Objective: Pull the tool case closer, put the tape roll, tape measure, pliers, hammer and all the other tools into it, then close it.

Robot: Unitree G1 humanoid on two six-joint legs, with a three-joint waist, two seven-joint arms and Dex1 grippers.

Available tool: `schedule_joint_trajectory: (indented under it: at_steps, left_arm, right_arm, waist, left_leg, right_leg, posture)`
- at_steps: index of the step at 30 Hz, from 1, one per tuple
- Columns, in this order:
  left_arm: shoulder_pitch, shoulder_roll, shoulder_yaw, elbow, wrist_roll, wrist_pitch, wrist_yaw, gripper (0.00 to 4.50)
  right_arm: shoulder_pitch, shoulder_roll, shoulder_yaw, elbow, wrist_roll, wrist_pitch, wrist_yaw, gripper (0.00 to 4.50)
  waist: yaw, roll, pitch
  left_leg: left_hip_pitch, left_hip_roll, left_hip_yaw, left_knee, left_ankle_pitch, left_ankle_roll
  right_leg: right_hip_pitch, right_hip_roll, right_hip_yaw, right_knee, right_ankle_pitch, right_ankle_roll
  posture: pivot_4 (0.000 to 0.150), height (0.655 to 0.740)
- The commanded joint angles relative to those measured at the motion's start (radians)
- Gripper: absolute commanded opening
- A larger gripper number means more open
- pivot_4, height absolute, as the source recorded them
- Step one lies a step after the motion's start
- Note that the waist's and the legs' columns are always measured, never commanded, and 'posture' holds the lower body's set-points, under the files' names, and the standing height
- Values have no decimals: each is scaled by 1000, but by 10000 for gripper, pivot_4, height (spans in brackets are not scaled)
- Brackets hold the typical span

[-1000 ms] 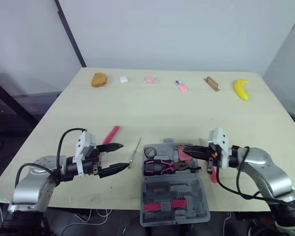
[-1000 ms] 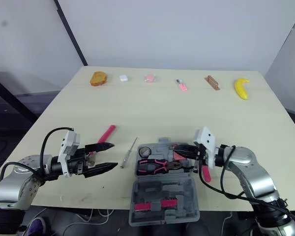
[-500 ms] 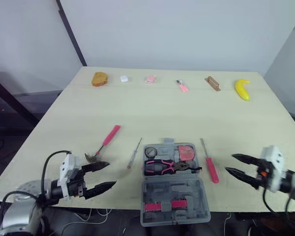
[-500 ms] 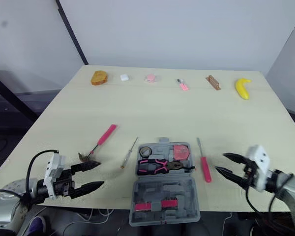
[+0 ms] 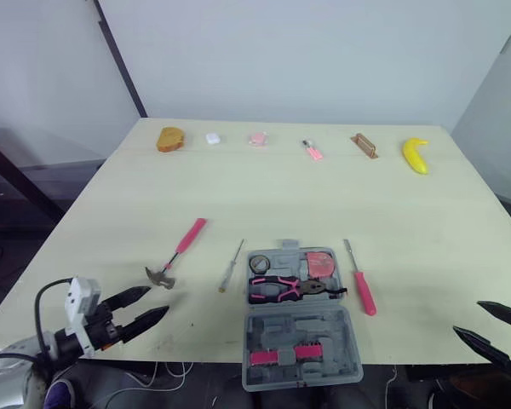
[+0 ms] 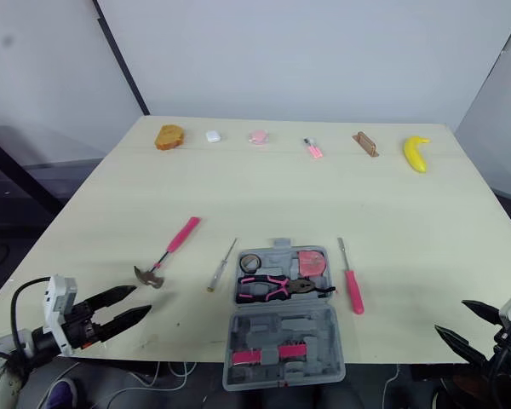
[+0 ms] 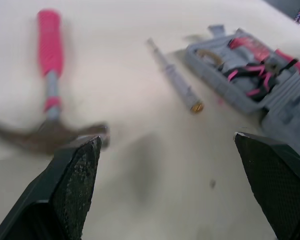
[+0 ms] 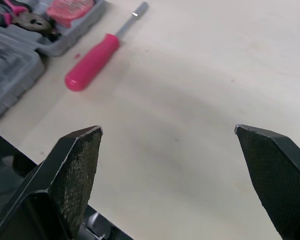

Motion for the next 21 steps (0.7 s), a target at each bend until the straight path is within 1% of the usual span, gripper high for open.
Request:
schedule_joint_trajectory:
  at_steps: [1,2,4,8,11,13,14,15,16,18,19,20,21]
  left_arm:
    - [65,3,17,-92,-20,-39,-69,45000]
    - [74,0,6,-135,-27,-27,-73,45000]
    - [72,-11,-28,-207,-20,-16,-61,45000]
    - [49,-22,-109,-294,17,-12,-53,45000]
    - [27,-19,-163,-320,31,15,-53,37595]
    - [-16,-27,-218,-323,62,25,-36,27624]
    - [-43,-31,-244,-326,77,31,-23,21666]
    - [-76,-38,-271,-327,92,47,-2,16702]
    - [-105,-41,-300,-332,109,58,10,12236]
    - [-137,-47,-334,-344,125,75,27,5350]
    - [-146,-49,-347,-351,131,85,36,5350]
    - [-155,-51,-368,-357,144,95,44,514]
    - [-163,-52,-387,-359,157,105,55,514]
  right_arm:
    - [-54,-29,21,-150,61,76,-44,44631]
    - [-83,-34,51,-198,73,112,-64,44631]
    - [-171,-36,139,-276,44,141,-120,44631]
    - [-323,-70,333,-341,31,254,-131,44631]
    - [-410,-76,434,-348,32,325,-147,37294]
    - [-493,-80,547,-337,-19,356,-147,27489]
    - [-518,-99,607,-327,-65,353,-134,21735]
    - [-539,-118,659,-310,-113,351,-127,16540]
    - [-555,-132,696,-299,-141,365,-124,12095]
    - [-577,-153,745,-286,-183,365,-116,4322]
    - [-589,-164,767,-280,-210,354,-112,4322]
    - [-615,-183,802,-271,-251,353,-105,150]
    - [-638,-196,831,-262,-286,359,-105,150]
  waist:
    - [-4,0,0]
    - [-3,1,0]
    - [2,0,0]
    - [17,0,0]
    - [16,-1,0]
    - [13,0,0]
    - [12,0,0]
    - [13,0,0]
    - [13,0,0]
    - [15,0,0]
    - [16,0,0]
    - [14,0,0]
    - [12,0,0]
  left_leg:
    - [0,0,0,0,0,0]
    - [0,1,1,0,0,0]
    - [0,2,1,0,0,0]
    - [-1,0,0,0,0,0]
    - [-2,-1,0,0,0,0]
    - [-4,-1,0,0,0,0]
    - [-4,-1,0,1,0,0]
    - [-4,-1,0,1,0,0]
    - [-4,-1,0,1,0,0]
    - [-6,-1,0,2,0,0]
    - [-6,-1,0,3,0,0]
    - [-7,-1,0,4,0,0]
    - [-9,-1,1,4,0,0]
  right_leg:
    - [0,0,0,0,0,0]
    - [0,-1,1,0,0,0]
    - [0,-2,0,0,0,0]
    - [0,-3,-1,0,0,0]
    - [0,-2,-1,-1,0,0]
    - [-1,-2,-1,-1,0,0]
    - [-1,-1,-1,-1,0,0]
    - [-1,0,-1,0,0,0]
    - [-1,0,-1,0,0,0]
    - [-1,0,-3,0,2,2]
    - [-1,0,-3,0,2,3]
    - [-2,1,-4,0,2,3]
    - [-3,1,-4,0,2,3]
  posture:
    - [1500,7400]
    - [1500,7400]
    - [1500,7400]
    - [1500,7400]
    - [1500,7400]
    - [1500,7400]
    - [1500,7400]
    - [1500,7400]
    - [1500,7400]
    - [1500,7400]
    - [1500,7400]
    - [1500,7400]
    - [1500,7400]
